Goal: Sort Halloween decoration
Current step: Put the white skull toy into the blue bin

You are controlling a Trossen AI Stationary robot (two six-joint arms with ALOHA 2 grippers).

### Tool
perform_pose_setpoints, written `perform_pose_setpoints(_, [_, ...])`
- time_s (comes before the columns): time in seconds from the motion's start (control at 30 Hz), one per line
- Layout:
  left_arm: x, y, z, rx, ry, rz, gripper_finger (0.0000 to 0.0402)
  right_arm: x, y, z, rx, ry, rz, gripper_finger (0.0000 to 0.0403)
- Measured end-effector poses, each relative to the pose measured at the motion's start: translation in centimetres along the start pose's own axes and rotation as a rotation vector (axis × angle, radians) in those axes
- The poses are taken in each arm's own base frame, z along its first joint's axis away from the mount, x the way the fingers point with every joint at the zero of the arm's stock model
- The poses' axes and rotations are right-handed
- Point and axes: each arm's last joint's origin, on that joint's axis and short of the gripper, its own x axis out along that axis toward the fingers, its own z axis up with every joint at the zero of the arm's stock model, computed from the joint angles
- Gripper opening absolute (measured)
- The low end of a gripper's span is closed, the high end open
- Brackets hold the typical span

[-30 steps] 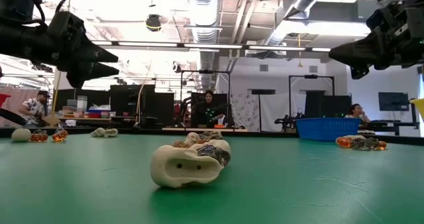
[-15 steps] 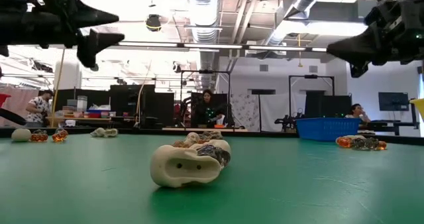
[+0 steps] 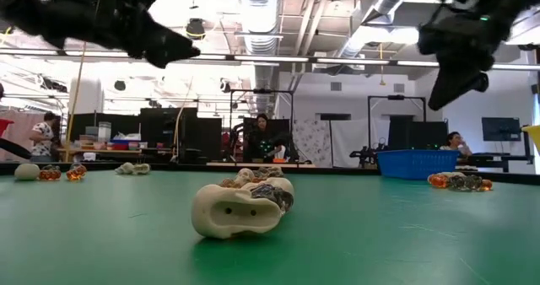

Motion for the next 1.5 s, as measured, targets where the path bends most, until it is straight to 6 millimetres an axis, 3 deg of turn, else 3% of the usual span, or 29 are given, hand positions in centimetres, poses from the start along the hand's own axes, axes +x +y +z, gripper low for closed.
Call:
perform_pose_setpoints(0.27, [1.1, 1.0, 0.7, 0.035, 0.080, 0.012, 0.0194, 3.2, 2.1, 1.9, -0.063, 0.296, -0.133, 0.0100])
perform_pose_setpoints(0.47, [1.0, 1.2, 0.4, 0.011, 0.105, 0.024, 0.0194, 4.7, 2.0, 1.4, -0.124, 0.429, -0.191, 0.0183])
perform_pose_setpoints(0.67, [0.9, 1.1, -0.1, -0.026, 0.156, 0.019, 0.0194, 5.3, 1.7, 1.3, -0.157, 0.413, -0.180, 0.0250])
perform_pose_setpoints(0.9, [0.9, 1.1, -0.2, -0.037, 0.168, 0.019, 0.0194, 6.7, 0.0, 0.3, -0.174, 0.458, -0.207, 0.0255])
perform_pose_setpoints(1.5, [0.9, 1.2, -0.5, -0.040, 0.190, 0.047, 0.0194, 9.3, 0.3, 0.1, -0.216, 0.510, -0.219, 0.0255])
